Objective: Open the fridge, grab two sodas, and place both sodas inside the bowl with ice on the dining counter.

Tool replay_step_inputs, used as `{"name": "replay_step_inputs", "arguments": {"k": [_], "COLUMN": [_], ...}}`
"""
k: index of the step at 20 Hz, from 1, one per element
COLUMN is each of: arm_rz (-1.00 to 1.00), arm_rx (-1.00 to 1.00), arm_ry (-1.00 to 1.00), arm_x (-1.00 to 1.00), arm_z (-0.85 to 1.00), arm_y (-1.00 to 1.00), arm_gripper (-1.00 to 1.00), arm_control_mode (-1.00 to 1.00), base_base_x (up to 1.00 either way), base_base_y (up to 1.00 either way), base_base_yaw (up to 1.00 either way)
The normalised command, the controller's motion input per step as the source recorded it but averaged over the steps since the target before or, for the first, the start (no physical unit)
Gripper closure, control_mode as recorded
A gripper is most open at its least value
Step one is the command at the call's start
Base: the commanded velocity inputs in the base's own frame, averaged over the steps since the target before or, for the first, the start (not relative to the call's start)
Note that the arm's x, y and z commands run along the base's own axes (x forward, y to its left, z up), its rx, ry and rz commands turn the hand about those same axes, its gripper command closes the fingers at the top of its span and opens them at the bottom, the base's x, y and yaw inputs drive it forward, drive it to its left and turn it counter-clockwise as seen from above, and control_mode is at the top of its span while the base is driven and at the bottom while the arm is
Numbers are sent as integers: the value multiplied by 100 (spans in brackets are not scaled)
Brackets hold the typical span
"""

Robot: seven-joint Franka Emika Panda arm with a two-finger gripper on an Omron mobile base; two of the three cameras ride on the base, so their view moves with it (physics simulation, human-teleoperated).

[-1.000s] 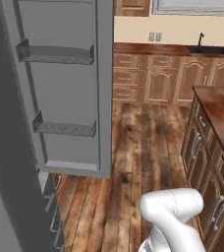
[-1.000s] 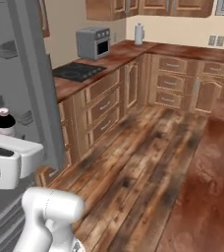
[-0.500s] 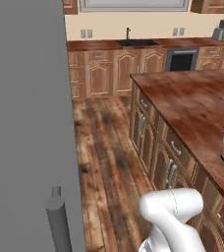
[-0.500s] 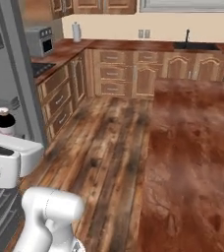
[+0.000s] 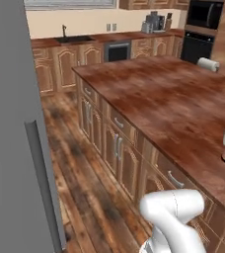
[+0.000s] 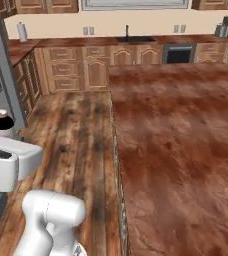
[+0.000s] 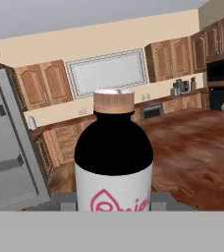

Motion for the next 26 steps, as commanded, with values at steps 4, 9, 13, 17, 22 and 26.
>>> {"name": "replay_step_inputs", "arguments": {"k": [4,9,13,17,22,26], "arm_rz": [0,0,0,0,0,0], "arm_rx": [0,0,0,0,0,0], "arm_ry": [0,0,0,0,0,0], "arm_x": [0,0,0,0,0,0], "arm_z": [0,0,0,0,0,0], "arm_y": [0,0,0,0,0,0], "arm_gripper": [100,100,100,100,100,100], "arm_control_mode": [100,100,100,100,100,100], "base_base_x": [-100,-100,-100,-100,-100,-100], "base_base_y": [0,0,-20,-44,-56,-44], "base_base_yaw": [-44,-42,-37,-31,-28,-26]}}
